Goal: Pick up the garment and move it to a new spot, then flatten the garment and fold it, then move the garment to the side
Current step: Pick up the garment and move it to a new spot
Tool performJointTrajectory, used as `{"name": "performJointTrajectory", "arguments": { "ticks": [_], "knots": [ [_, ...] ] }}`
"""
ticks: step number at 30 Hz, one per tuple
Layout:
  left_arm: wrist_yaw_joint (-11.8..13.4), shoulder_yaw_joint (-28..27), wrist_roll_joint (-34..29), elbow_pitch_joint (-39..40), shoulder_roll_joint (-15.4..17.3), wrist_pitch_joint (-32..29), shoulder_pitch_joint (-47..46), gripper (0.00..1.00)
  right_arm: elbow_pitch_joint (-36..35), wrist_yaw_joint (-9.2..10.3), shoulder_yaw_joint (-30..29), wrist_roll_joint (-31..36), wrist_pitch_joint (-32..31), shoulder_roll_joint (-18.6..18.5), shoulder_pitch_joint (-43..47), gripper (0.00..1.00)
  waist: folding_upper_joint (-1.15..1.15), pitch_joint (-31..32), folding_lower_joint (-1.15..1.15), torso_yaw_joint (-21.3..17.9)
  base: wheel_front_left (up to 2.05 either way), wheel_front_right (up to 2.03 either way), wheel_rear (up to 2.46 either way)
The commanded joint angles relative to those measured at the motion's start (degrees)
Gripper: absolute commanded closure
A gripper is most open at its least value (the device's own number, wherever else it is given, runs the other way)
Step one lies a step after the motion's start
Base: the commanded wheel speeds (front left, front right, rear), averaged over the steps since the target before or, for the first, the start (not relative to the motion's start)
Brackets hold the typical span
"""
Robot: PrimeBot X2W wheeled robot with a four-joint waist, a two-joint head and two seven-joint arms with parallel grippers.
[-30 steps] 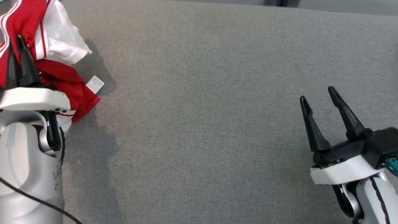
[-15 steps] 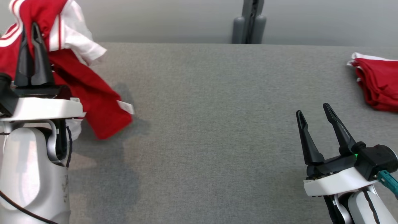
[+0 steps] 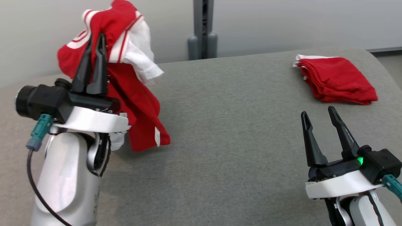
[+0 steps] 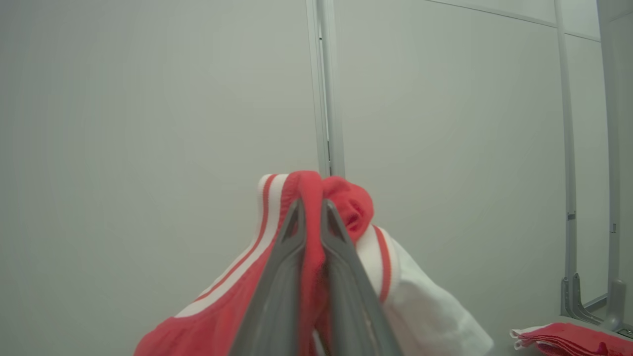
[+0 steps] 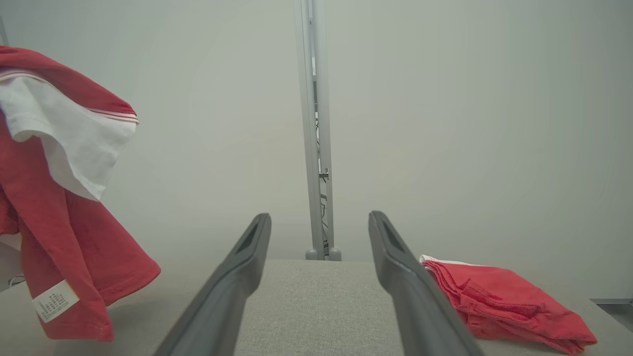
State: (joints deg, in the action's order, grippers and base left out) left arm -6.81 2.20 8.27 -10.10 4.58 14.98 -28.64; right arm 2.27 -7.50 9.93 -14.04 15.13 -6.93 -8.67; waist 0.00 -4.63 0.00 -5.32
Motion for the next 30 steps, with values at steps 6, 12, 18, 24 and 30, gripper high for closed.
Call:
{"name": "performJointTrajectory", "arguments": {
  "ticks": [6, 12, 18, 24, 30],
  "knots": [
    [-0.6, 5.6, 0.3, -0.8, -0.1, 0.2, -1.8, 1.0, -0.5, -0.01, -1.0, -0.4, 0.1, 0.6, 0.2, 0.0, 0.0, -0.5, 0.0, -5.9, 0.0, 0.0, 0.0],
    [-0.7, 10.1, 1.2, -1.8, -0.3, 0.2, -2.8, 1.0, -0.8, -0.01, -1.3, -0.5, 0.0, 0.8, -0.4, 0.0, 0.0, -1.4, 0.0, -7.7, 0.0, 0.0, 0.0],
    [-0.8, 15.9, 2.6, -5.9, 0.9, 0.2, -1.3, 1.0, -1.4, -0.01, -1.6, -0.2, 0.0, 1.1, -0.5, 0.0, 0.0, -3.0, 0.0, -7.6, 0.0, 0.0, 0.0],
    [-0.7, 22.3, 3.5, -14.0, 1.3, 0.2, -0.3, 1.0, -1.8, -0.01, -2.4, 0.0, 0.0, 1.1, -1.2, 0.0, 0.0, -5.6, 0.0, -5.4, 0.0, 0.0, 0.0],
    [-0.7, 24.1, 5.5, -26.2, -0.1, 0.2, -1.7, 1.0, -1.2, -0.01, -1.4, 0.3, 0.0, 0.8, -1.6, 0.0, 0.0, -7.1, 0.0, -3.1, 0.0, 0.0, 0.0]
  ]
}}
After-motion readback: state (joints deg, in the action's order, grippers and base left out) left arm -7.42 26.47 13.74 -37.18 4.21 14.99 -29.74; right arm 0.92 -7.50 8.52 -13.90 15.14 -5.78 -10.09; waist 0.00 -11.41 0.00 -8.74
